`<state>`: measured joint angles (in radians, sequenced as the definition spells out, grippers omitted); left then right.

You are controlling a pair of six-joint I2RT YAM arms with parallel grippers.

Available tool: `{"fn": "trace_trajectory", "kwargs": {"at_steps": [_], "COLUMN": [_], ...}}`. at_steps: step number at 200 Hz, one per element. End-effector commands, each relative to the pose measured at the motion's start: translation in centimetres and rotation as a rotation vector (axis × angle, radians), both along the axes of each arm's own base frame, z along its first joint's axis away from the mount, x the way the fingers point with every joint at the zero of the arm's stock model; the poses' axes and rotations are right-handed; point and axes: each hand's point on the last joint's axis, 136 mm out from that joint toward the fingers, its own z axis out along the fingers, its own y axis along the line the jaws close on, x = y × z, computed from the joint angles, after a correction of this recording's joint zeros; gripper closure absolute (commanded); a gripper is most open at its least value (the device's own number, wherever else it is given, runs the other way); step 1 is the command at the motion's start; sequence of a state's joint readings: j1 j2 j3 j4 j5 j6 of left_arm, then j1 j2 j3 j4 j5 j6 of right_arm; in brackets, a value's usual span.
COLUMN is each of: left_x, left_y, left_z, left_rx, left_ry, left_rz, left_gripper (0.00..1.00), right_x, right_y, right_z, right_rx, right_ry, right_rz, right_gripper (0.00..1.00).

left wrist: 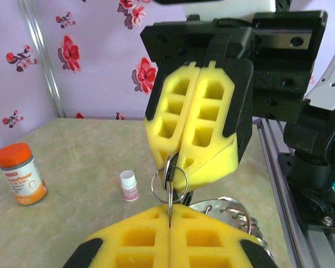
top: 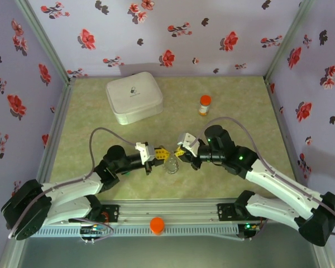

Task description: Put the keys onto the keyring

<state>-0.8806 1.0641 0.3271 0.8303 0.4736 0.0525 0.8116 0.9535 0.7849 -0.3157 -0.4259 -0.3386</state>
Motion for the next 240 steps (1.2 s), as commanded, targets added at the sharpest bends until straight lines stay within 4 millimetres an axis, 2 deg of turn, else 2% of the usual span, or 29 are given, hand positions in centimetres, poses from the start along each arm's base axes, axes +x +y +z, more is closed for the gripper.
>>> {"fn": "trace_trajectory", "kwargs": {"at_steps": [1,45,67,128,175,181,200,219,231,239,240], "left_x": [0.0,-0.5,-0.4,0.1,1.1,1.3,1.6,2.2,3.0,3.9,4.0], "left_y": [0.0,-0.4,-0.5,-0.5,-0.2,-0.1,0.2,0.9,1.9,2.9,3.2], "left_z": [1.1,2.0,1.9,-0.4,-1.6,-1.8,-1.6,-0.6,0.2,1.6,1.2], "left_rx": [-0.02,-0.059,-0.057,0.037,0.089,0.097,0.093,0.054,0.023,-0.016,-0.01], "left_ry": [-0.024,-0.025,-0.027,-0.001,0.005,0.006,-0.003,-0.036,-0.07,-0.102,-0.1], "left_rz": [-0.001,-0.046,-0.048,-0.021,0.038,0.052,0.08,0.136,0.218,0.297,0.309], "left_gripper": [1.0,1.0,1.0,1.0,1.0,0.92,0.53,0.23,0.14,0.1,0.1], "right_x": [-0.2,-0.1,-0.2,0.3,0.6,0.6,0.7,1.2,2.0,2.6,2.6], "right_y": [0.3,0.6,1.0,0.8,-0.2,-0.3,-0.1,0.4,0.9,1.3,1.4], "right_z": [-0.3,-3.0,-2.1,1.4,1.9,2.0,2.6,3.1,3.2,3.2,3.1], "right_rx": [-0.045,-0.161,-0.133,-0.014,-0.048,-0.049,-0.041,-0.044,-0.055,-0.061,-0.063], "right_ry": [-0.001,0.041,0.035,-0.072,-0.11,-0.114,-0.125,-0.14,-0.144,-0.146,-0.145], "right_rz": [0.033,0.047,0.06,0.016,-0.02,-0.022,-0.022,-0.028,-0.043,-0.054,-0.054], "right_gripper": [1.0,1.0,1.0,1.0,1.0,1.0,1.0,1.0,1.0,1.0,1.0]}}
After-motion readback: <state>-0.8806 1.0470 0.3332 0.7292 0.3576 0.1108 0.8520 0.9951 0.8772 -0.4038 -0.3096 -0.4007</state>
